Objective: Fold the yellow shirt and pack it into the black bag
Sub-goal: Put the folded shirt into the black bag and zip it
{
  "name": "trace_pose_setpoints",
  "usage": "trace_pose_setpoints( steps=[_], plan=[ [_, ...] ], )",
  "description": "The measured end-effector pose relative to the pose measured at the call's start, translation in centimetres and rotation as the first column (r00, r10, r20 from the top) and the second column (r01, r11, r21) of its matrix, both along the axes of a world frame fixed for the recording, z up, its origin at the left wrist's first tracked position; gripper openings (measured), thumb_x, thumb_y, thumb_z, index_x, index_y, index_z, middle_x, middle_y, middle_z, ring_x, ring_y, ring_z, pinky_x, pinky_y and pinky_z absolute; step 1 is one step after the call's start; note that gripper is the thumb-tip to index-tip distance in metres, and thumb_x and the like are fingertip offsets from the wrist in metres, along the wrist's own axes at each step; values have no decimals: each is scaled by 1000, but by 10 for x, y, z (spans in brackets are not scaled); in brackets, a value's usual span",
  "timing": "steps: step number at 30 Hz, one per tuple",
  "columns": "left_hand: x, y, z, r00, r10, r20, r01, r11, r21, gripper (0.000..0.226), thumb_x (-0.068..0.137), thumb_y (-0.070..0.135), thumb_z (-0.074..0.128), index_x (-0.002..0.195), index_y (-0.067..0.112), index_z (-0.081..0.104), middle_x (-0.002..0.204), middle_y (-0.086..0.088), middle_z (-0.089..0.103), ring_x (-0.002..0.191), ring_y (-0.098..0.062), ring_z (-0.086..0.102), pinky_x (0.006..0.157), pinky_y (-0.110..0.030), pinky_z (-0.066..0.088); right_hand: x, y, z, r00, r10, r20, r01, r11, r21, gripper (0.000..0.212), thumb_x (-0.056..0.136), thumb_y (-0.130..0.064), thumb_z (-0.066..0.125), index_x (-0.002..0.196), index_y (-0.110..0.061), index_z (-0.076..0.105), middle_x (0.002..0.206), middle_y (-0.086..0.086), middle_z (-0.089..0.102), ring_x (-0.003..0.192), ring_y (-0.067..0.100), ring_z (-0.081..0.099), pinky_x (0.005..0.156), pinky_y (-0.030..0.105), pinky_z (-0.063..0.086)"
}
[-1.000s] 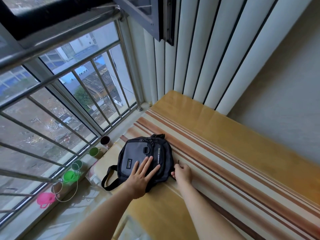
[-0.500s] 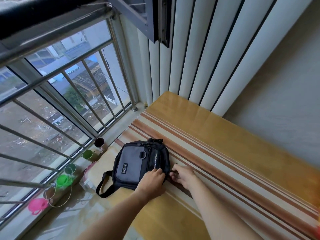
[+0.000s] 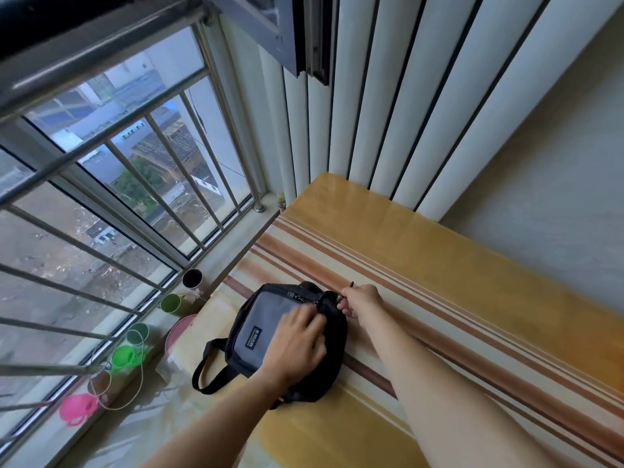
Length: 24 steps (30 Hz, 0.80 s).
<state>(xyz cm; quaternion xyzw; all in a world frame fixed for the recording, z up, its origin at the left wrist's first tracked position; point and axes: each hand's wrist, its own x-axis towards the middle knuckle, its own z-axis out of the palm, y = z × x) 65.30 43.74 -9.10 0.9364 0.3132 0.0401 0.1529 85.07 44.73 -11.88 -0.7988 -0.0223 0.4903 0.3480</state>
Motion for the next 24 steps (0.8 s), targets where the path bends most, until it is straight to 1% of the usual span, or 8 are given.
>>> trace_pose_setpoints(
  steps=[2,4,6,9,14,16,20,24],
  plan=[
    [-2,12,-5,957,251,-144,-265,961,-84,55,91,52,41,145,43,35,154,-8,19,147,-32,14,116,-45,14,2,1,1,1000,18,24,-17,999,-40,14,86,-8,56,87,-1,69,56,9,71,49,19,67,49,28,54],
    [-6,17,-20,934,250,-256,-294,943,-152,65,94,62,27,153,50,3,164,-9,-6,151,-30,-17,118,-47,-9,2,4,3,999,14,29,-13,1000,-27,13,87,-7,58,84,-2,69,58,8,72,46,16,64,43,24,46],
    [-6,20,-29,932,200,-301,-266,944,-195,65,95,64,20,151,50,-10,164,-11,-16,147,-28,-30,117,-49,-15,-2,9,6,998,24,50,-24,1000,17,15,88,-9,61,76,-4,70,61,6,74,44,14,57,43,23,43],
    [-3,26,-34,918,164,-360,-252,944,-213,65,95,66,15,151,49,-14,163,-11,-22,145,-28,-35,119,-50,-15,-11,11,8,998,32,62,-37,996,83,19,89,-14,63,72,-7,67,71,6,77,43,13,53,46,25,44],
    [-2,28,-35,904,144,-403,-250,942,-225,66,94,67,11,150,47,-18,161,-11,-26,143,-29,-37,119,-53,-16,-9,-10,18,993,91,-80,-75,981,179,12,95,-15,57,100,-7,65,98,14,73,53,17,66,48,24,50],
    [-1,27,-34,905,148,-399,-250,943,-218,69,90,70,4,151,46,-17,162,-12,-25,143,-30,-36,119,-53,-15,-5,-28,22,981,192,15,-192,972,136,12,96,-18,53,101,-12,63,101,11,71,59,16,69,52,25,52],
    [-1,19,-27,906,184,-382,-258,954,-152,69,91,68,4,153,43,-15,162,-11,-23,146,-30,-31,120,-53,-13,2,-82,24,755,587,293,-567,808,-158,14,96,-27,50,102,-21,61,97,1,69,81,17,69,66,32,57],
    [-8,-17,-12,935,213,-282,-247,965,-92,63,100,56,22,156,39,-3,164,-6,-15,151,-28,-18,122,-52,-5,-14,-140,39,574,706,415,-658,699,-281,15,98,-28,47,104,-20,58,102,3,64,87,20,62,65,31,48]
  ],
)
